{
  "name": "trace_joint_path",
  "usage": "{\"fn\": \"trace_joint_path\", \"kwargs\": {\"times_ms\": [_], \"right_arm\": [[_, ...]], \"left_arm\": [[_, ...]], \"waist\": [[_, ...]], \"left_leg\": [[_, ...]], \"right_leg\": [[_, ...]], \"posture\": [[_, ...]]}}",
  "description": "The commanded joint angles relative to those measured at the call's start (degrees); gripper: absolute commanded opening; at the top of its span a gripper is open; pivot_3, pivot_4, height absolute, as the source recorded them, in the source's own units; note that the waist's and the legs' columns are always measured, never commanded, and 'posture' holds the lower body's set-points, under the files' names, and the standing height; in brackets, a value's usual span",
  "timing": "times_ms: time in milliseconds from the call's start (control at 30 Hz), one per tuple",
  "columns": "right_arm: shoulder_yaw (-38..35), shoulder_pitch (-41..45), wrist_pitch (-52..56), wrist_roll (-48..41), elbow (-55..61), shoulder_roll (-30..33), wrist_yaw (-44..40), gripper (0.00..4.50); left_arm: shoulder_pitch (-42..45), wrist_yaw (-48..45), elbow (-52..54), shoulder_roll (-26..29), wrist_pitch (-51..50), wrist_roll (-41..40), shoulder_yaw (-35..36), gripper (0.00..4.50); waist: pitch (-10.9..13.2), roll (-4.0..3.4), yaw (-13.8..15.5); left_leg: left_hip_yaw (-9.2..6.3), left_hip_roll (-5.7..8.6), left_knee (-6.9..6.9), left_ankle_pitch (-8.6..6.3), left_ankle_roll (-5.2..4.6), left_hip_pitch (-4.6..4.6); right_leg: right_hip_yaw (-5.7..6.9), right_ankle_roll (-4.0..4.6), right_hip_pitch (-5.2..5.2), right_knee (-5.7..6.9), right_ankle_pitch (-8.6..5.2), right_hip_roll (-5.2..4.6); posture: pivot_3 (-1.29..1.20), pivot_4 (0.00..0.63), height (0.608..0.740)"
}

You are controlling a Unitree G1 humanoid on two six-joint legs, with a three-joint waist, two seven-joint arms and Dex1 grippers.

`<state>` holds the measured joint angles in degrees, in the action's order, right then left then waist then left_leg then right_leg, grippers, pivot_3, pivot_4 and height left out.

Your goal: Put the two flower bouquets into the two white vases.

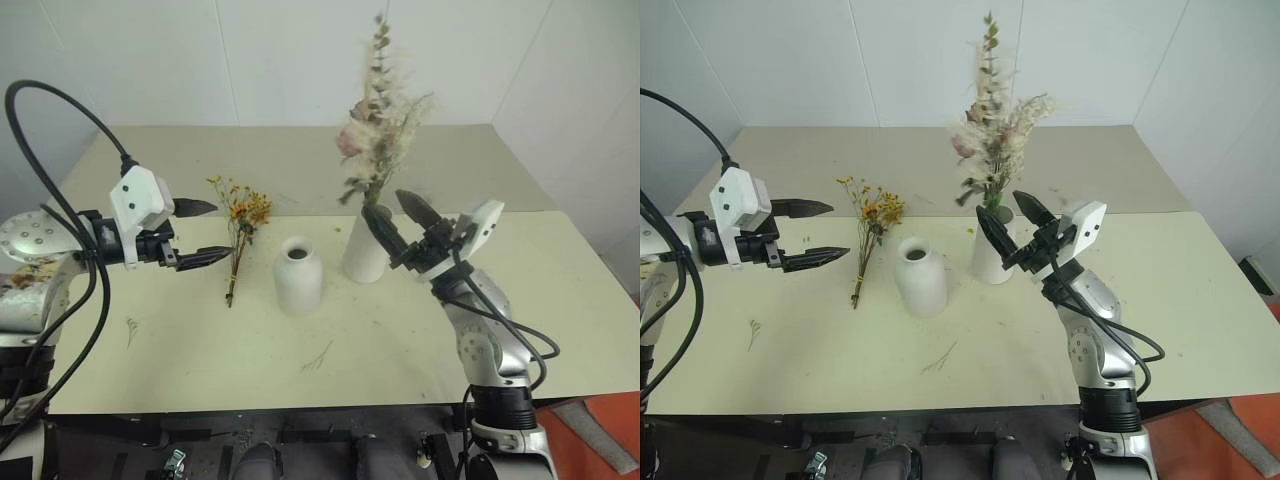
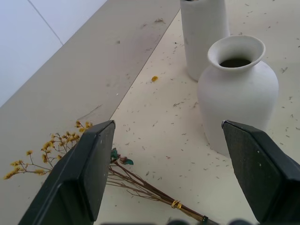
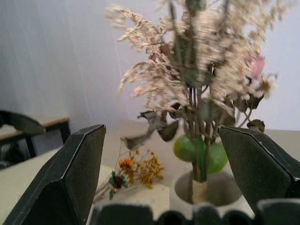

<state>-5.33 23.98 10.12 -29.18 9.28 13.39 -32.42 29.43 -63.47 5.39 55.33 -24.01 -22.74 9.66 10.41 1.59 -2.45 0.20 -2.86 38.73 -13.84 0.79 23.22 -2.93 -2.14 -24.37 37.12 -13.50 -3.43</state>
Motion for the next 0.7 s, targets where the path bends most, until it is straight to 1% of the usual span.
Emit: {"fn": "trace_joint_path", "kwargs": {"times_ms": [33, 100, 167, 233, 333, 400, 433, 533, 633, 700], "right_arm": [[-2.75, 0.13, 1.6, -1.08, 3.54, 2.31, 1.31, 4.47], [-3.94, -0.4, 3.81, -0.95, 5.49, 6.78, 0.4, 4.47], [-5.15, -1.01, 7.57, -1.55, 7.37, 12.64, -1.48, 4.47], [-6.47, -1.66, 11.08, -2.58, 9.37, 18.55, -3.7, 4.47], [-7.83, -1.66, 18.14, -5.68, 11.46, 27.09, -7.36, 4.47], [-7.83, -2.58, 19.97, -6.73, 13.38, 32.43, -11.98, 4.47], [-7.89, -3.25, 20.86, -7.67, 14.5, 35.15, -14.91, 4.47], [-7.77, -4.82, 20.51, -8.68, 17.38, 39.91, -20.67, 4.47], [-7.24, -4.51, 22.62, -9.86, 19.57, 41.74, -21.25, 4.47], [-7.29, -4.38, 23.4, -10.16, 20.17, 41.52, -20.89, 4.47]], "left_arm": [[-0.58, 5.38, 1.35, 1.94, -7.23, 0.38, 2.71, 3.95], [-1.31, 10.49, 2.44, 1.98, -12.57, 1.78, 3.15, 3.95], [-2.82, 15.69, 4.65, 1.88, -15.1, 4.66, 2.92, 3.95], [-4.67, 18.79, 6.97, 1.12, -16.62, 5.54, 3.47, 3.95], [-5.39, 24.24, 12.21, -3.98, -21.71, 2.22, 6.65, 3.95], [-3.92, 27.13, 13.01, -5.25, -27.15, 2.6, 5.06, 3.95], [-2.52, 28.03, 12.31, -5.17, -30.53, 3.09, 2.96, 3.95], [1.95, 29.28, 8.52, -6.22, -37.7, 3.01, -1.5, 3.95], [6.86, 30.42, 0.82, -8.61, -40.54, 4.99, -7.49, 3.95], [9.87, 31.06, -4.35, -11.2, -40.5, 5.51, -9.16, 3.95]], "waist": [[0.0, 0.0, -0.03], [0.0, 0.0, 0.03], [0.0, 0.01, 0.31], [0.01, 0.02, 0.59], [0.0, 0.06, 1.13], [0.0, 0.07, 1.43], [0.0, 0.08, 1.49], [-0.02, 0.1, 1.58], [-0.02, 0.11, 1.62], [-0.03, 0.14, 1.65]], "left_leg": [[0.0, 0.0, 0.0, 0.0, 0.0, 0.0], [0.0, 0.01, 0.0, 0.0, 0.0, 0.01], [-0.01, 0.01, 0.0, 0.0, 0.0, 0.03], [-0.01, 0.01, 0.0, 0.0, 0.0, 0.07], [-0.01, 0.01, 0.01, -0.01, 0.0, 0.05], [-0.03, 0.0, 0.03, -0.01, 0.0, 0.0], [-0.02, 0.01, 0.03, -0.01, 0.0, -0.05], [-0.05, 0.02, 0.02, -0.01, 0.0, -0.09], [-0.05, 0.04, 0.06, -0.01, 0.0, -0.09], [-0.06, 0.05, 0.07, 0.0, 0.0, -0.08]], "right_leg": [[0.0, 0.0, 0.0, 0.0, 0.0, 0.01], [-0.01, 0.0, 0.0, 0.0, 0.0, 0.0], [0.0, -0.01, 0.0, -0.02, -0.01, -0.01], [0.01, -0.01, 0.0, -0.05, -0.01, -0.02], [0.01, -0.01, 0.02, -0.06, -0.01, -0.02], [0.03, 0.0, 0.09, -0.04, 0.0, -0.01], [0.02, 0.0, 0.11, -0.04, 0.0, -0.01], [0.02, -0.01, 0.15, -0.05, -0.01, 0.02], [0.02, -0.02, 0.18, -0.06, -0.01, 0.0], [0.02, -0.02, 0.19, -0.05, -0.01, 0.0]], "posture": [[0.0, 0.15, 0.74], [0.0, 0.15, 0.74], [0.0, 0.15, 0.74], [0.0, 0.15, 0.74], [0.0, 0.15, 0.74], [0.0, 0.15, 0.74], [0.0, 0.15, 0.74], [0.0, 0.15, 0.74], [0.0, 0.15, 0.74], [0.0, 0.15, 0.74]]}}
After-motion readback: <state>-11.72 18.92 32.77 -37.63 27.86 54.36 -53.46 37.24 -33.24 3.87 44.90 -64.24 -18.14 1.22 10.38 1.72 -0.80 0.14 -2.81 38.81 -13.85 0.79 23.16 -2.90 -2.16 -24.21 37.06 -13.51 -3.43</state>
